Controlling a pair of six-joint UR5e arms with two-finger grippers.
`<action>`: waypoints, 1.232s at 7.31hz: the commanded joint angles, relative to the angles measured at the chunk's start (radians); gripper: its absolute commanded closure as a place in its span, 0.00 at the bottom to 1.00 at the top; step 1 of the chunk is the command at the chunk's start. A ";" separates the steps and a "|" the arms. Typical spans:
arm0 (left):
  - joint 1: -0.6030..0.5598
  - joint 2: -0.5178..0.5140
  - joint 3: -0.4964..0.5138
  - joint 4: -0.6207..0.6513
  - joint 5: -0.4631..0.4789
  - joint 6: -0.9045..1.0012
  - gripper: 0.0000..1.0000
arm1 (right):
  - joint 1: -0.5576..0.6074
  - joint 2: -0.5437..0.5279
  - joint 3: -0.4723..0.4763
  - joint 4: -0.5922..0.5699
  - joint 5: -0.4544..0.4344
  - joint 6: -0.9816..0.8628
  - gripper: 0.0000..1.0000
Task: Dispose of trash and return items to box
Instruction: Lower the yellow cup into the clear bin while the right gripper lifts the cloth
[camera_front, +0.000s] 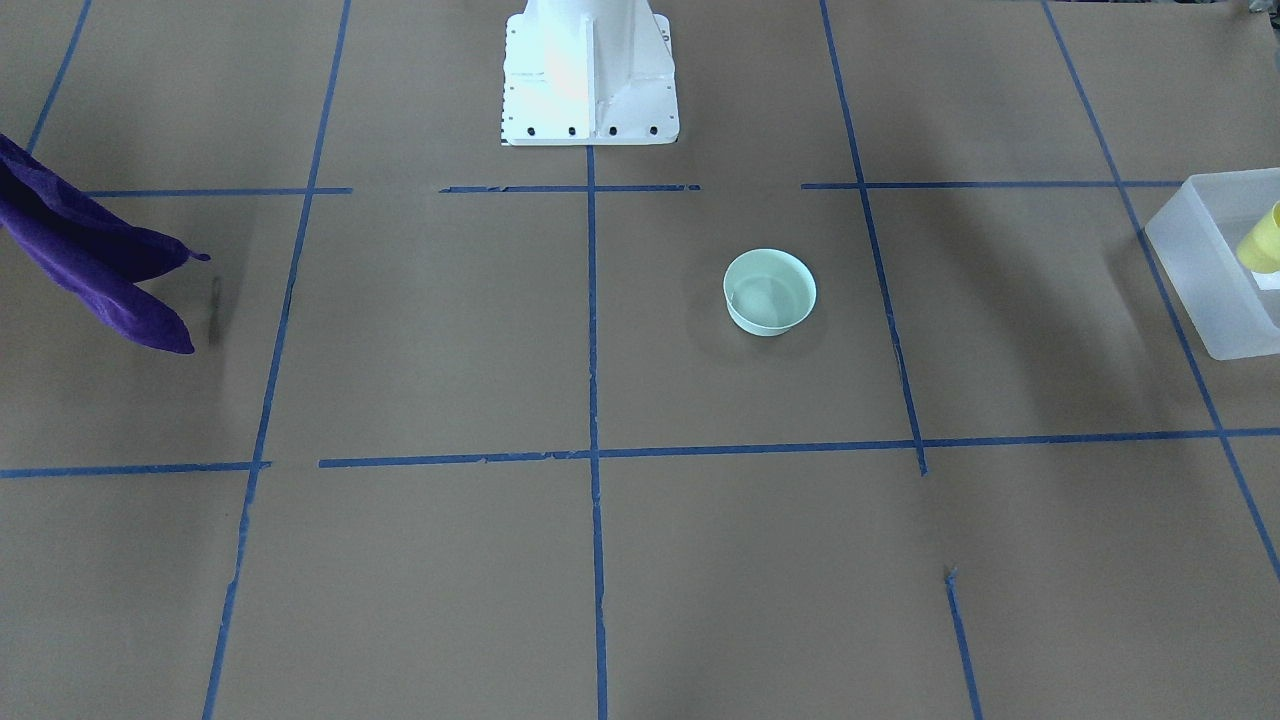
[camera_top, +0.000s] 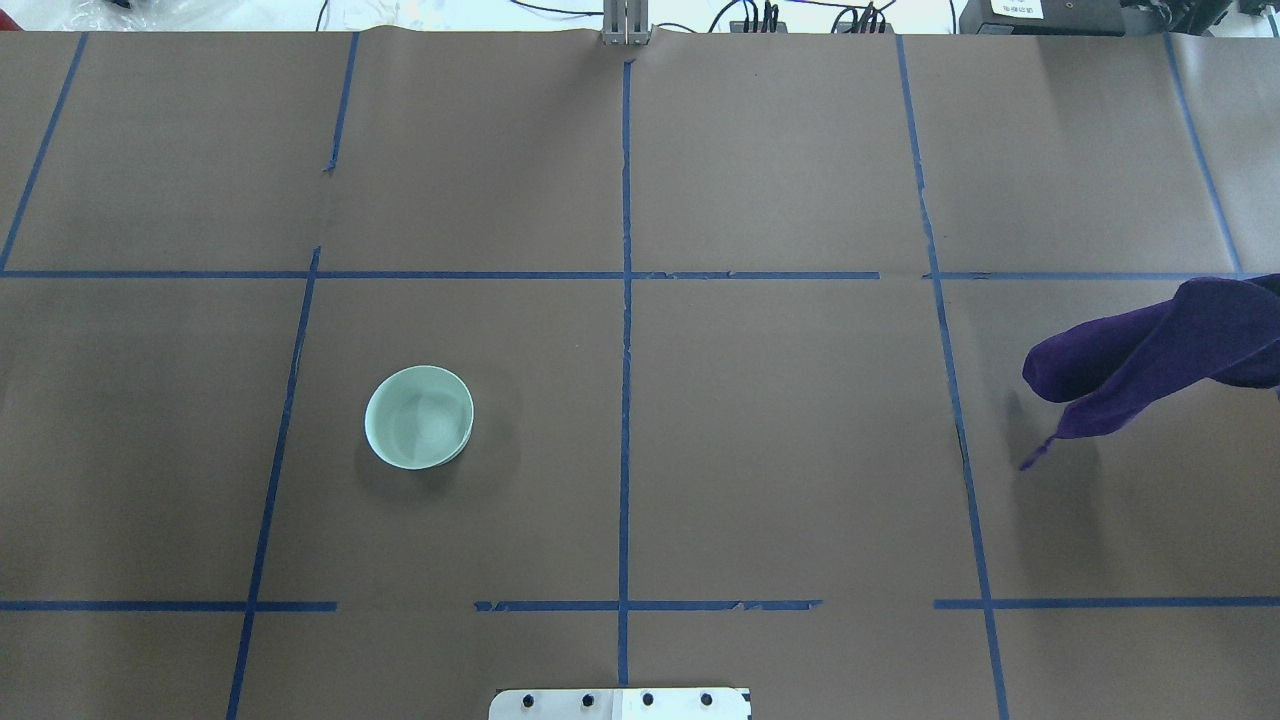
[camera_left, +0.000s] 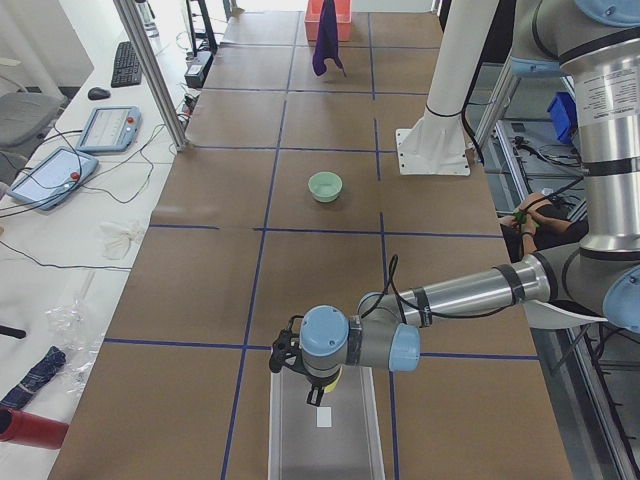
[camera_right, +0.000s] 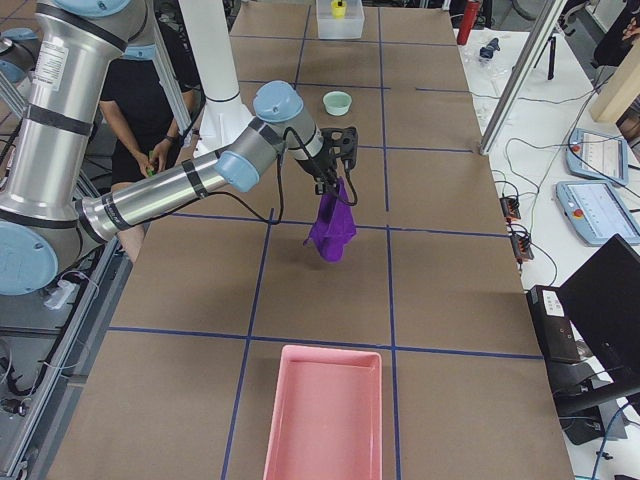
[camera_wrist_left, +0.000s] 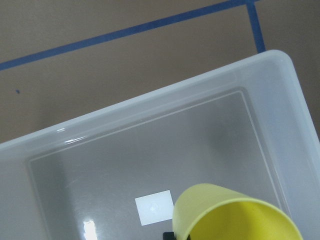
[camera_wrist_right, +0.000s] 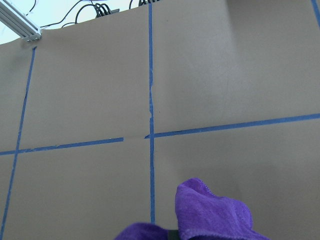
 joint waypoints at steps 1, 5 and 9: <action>0.020 -0.001 0.066 -0.079 -0.064 -0.001 1.00 | 0.094 -0.005 -0.008 0.000 -0.001 -0.135 1.00; 0.031 -0.012 0.067 -0.099 -0.078 0.000 0.45 | 0.169 -0.006 -0.040 0.000 -0.001 -0.246 1.00; 0.028 -0.001 0.018 -0.173 -0.055 0.005 0.00 | 0.205 -0.029 -0.047 -0.003 0.003 -0.277 1.00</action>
